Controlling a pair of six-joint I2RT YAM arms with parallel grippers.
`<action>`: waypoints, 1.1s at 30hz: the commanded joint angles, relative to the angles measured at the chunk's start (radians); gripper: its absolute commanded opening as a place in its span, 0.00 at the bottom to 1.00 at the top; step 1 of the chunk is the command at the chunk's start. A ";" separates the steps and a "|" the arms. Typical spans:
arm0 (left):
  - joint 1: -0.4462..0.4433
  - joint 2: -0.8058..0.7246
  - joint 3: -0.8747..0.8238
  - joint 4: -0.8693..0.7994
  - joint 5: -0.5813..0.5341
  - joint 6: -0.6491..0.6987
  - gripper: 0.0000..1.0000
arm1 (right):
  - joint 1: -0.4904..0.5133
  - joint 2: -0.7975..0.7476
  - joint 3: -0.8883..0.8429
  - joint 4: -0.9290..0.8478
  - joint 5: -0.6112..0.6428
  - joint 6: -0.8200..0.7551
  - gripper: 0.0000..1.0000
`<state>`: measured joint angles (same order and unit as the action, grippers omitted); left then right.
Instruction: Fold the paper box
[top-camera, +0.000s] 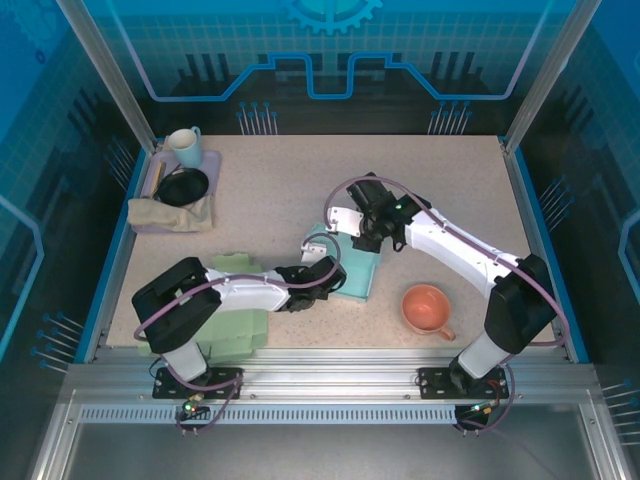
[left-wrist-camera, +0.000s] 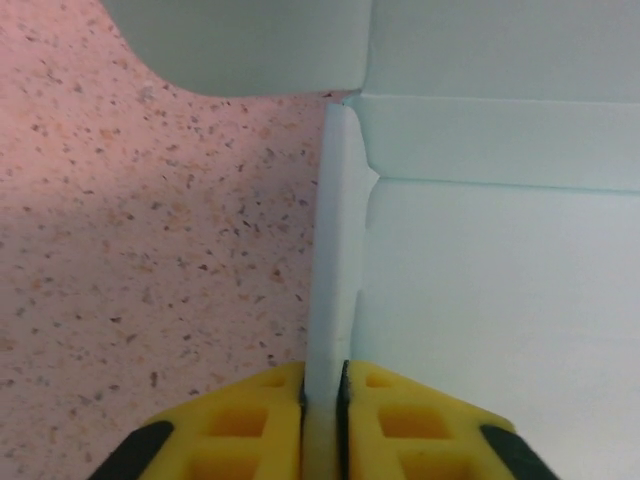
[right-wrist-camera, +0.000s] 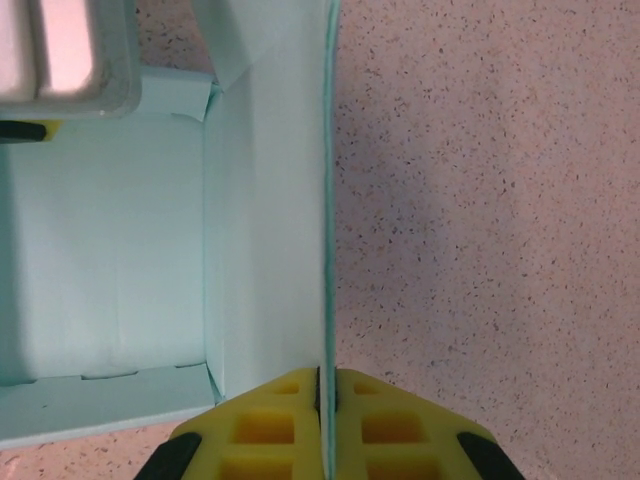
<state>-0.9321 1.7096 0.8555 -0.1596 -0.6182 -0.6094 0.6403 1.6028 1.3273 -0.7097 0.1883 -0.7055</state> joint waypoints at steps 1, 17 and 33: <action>-0.001 0.056 0.036 -0.158 -0.154 0.051 0.13 | -0.004 0.036 0.006 -0.069 0.043 0.008 0.03; -0.047 0.146 0.182 -0.354 -0.319 0.036 0.29 | -0.002 0.027 0.006 -0.061 0.048 0.021 0.03; -0.045 -0.170 0.098 -0.142 0.014 0.094 0.50 | 0.000 0.029 0.000 -0.032 0.049 0.019 0.03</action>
<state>-0.9829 1.6028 0.9829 -0.3305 -0.6678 -0.5217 0.6411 1.6127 1.3361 -0.7063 0.2104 -0.6918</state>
